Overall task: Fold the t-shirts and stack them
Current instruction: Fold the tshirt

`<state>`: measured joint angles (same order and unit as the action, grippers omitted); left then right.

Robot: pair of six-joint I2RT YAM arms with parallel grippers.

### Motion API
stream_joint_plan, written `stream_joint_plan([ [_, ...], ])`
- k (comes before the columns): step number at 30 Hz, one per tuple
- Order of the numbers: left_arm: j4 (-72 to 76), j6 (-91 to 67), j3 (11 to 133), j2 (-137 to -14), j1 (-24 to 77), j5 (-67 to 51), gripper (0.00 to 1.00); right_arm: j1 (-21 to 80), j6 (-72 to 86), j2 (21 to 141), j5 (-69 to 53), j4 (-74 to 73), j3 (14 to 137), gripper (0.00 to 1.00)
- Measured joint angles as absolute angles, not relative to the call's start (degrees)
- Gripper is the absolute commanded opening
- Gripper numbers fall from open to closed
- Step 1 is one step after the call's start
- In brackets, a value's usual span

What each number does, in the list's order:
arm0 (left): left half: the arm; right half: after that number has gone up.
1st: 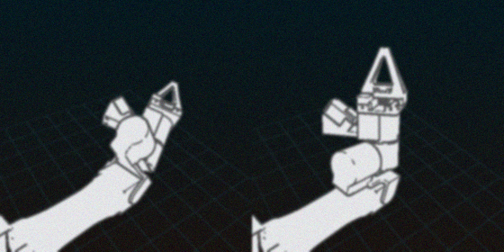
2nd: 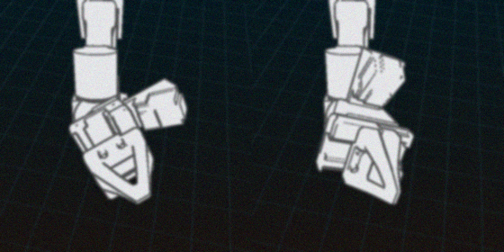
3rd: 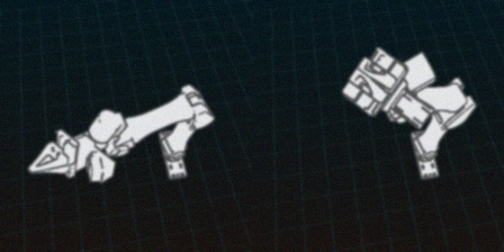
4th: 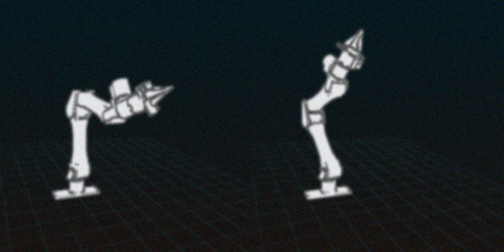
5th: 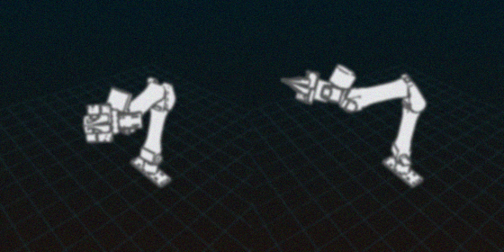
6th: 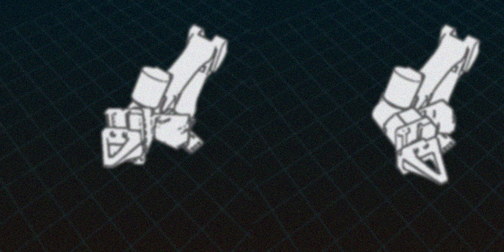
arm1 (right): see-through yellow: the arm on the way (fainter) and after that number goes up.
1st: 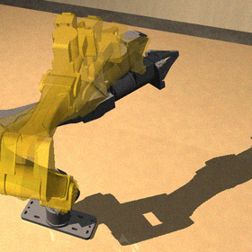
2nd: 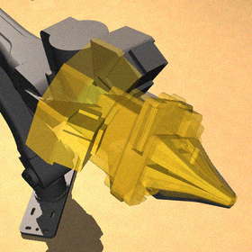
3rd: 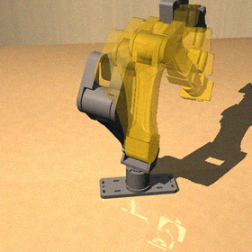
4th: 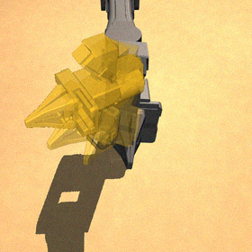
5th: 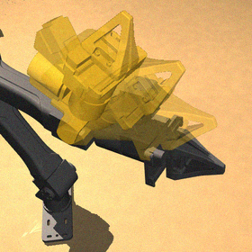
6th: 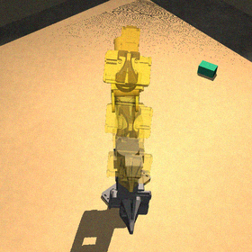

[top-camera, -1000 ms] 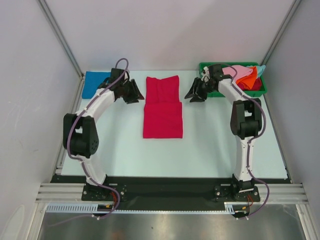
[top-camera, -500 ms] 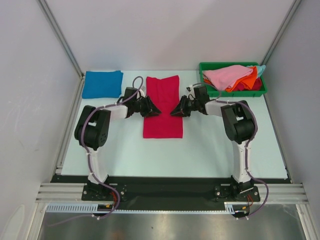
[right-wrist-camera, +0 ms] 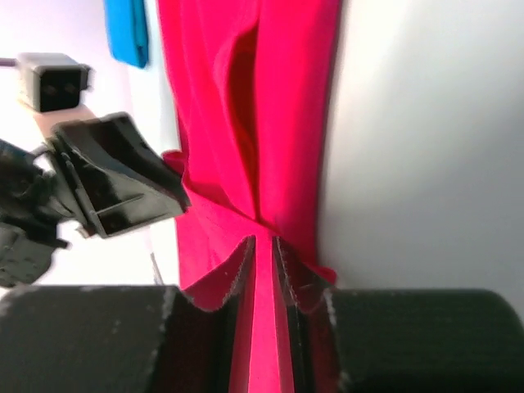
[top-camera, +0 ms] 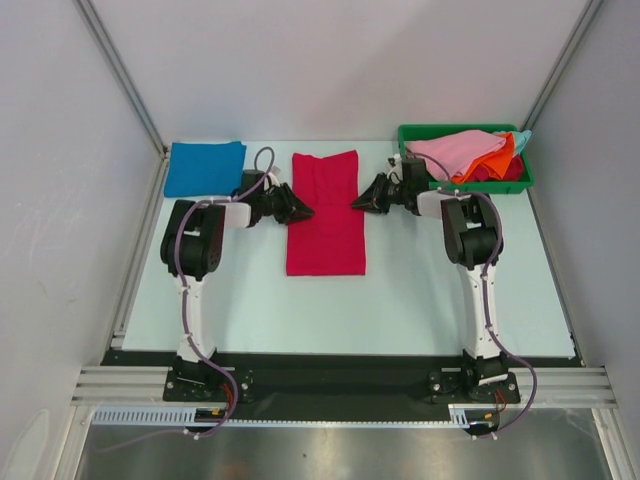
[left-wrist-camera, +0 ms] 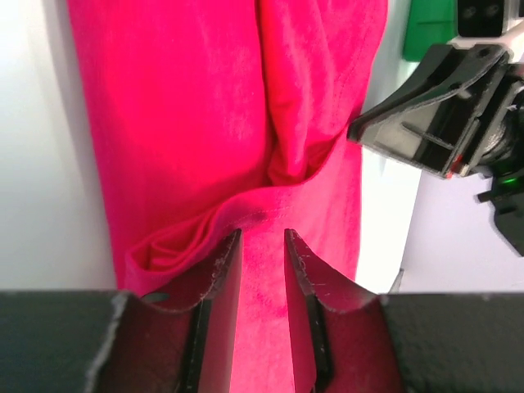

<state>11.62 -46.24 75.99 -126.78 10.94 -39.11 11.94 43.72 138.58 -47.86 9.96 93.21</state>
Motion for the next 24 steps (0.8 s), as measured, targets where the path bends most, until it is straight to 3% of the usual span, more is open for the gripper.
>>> stream_joint_plan([
  [7,-3.40,-36.93,81.91,-123.39,10.76,-34.15,0.37,11.05,34.24,137.60,-42.50,-7.09,99.92,0.24],
  [11,-5.02,-36.03,73.93,-111.46,11.00,-32.67,0.37,11.49,28.14,131.50,-36.10,-20.10,100.31,0.26],
  [15,-0.47,-38.70,61.73,-97.21,13.28,-32.75,0.38,12.93,25.85,119.83,-32.56,-24.12,93.19,0.28],
  [20,11.62,-45.19,48.34,-92.31,17.82,-34.63,0.37,19.25,31.09,107.70,-37.98,-13.52,78.06,0.29],
  [24,20.60,-50.26,39.53,-96.90,17.52,-36.07,0.35,24.32,40.73,108.79,-44.23,4.16,65.49,0.27],
])
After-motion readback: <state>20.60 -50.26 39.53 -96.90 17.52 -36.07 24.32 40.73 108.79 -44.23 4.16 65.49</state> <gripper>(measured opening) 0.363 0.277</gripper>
